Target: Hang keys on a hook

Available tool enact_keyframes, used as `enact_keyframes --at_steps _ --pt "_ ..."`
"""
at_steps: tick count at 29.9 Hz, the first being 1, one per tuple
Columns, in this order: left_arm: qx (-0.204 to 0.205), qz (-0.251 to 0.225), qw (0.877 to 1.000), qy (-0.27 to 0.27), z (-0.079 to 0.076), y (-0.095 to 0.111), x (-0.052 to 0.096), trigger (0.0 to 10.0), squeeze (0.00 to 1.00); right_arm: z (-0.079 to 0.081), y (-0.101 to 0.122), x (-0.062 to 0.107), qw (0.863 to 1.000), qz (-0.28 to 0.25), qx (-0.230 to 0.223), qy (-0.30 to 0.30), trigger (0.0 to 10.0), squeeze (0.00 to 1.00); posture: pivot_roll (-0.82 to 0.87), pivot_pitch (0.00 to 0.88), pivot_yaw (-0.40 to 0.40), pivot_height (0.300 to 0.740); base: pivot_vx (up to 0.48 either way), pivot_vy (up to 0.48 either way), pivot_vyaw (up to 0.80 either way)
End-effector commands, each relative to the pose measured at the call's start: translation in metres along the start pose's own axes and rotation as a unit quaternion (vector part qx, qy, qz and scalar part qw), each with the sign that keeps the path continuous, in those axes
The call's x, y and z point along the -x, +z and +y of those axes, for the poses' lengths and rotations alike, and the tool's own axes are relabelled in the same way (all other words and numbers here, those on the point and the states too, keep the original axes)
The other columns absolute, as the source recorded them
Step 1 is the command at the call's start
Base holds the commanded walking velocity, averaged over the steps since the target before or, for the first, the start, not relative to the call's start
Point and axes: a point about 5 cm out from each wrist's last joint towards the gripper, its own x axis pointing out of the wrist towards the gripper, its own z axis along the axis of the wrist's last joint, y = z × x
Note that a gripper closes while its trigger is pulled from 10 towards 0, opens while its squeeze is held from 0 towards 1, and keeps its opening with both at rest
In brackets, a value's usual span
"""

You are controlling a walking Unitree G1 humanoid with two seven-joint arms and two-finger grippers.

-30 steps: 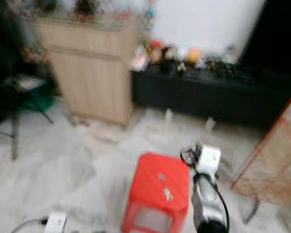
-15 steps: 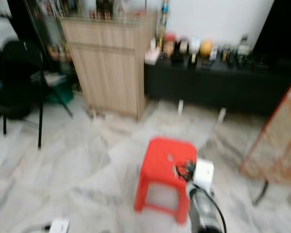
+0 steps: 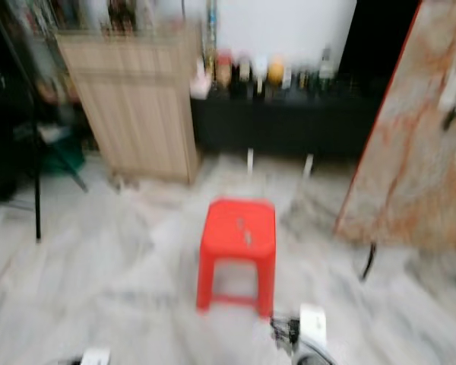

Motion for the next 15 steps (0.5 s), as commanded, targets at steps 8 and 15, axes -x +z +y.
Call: enact_keyframes --at_steps 8,15 --pt "-0.001 -0.005 1.0 0.0 0.002 0.006 -0.001 10.0 0.0 0.001 0.005 -0.001 1.0 0.003 0.02 0.022 10.0 0.0 0.11 0.0 -0.031 0.74 0.0 0.0 0.0" --pt "0.0 -0.004 1.0 -0.002 0.0 0.008 -0.002 10.0 0.0 -0.017 0.001 0.001 0.999 0.008 0.045 0.017 10.0 0.0 0.11 0.0 -0.037 0.74 0.0 0.0 0.0"
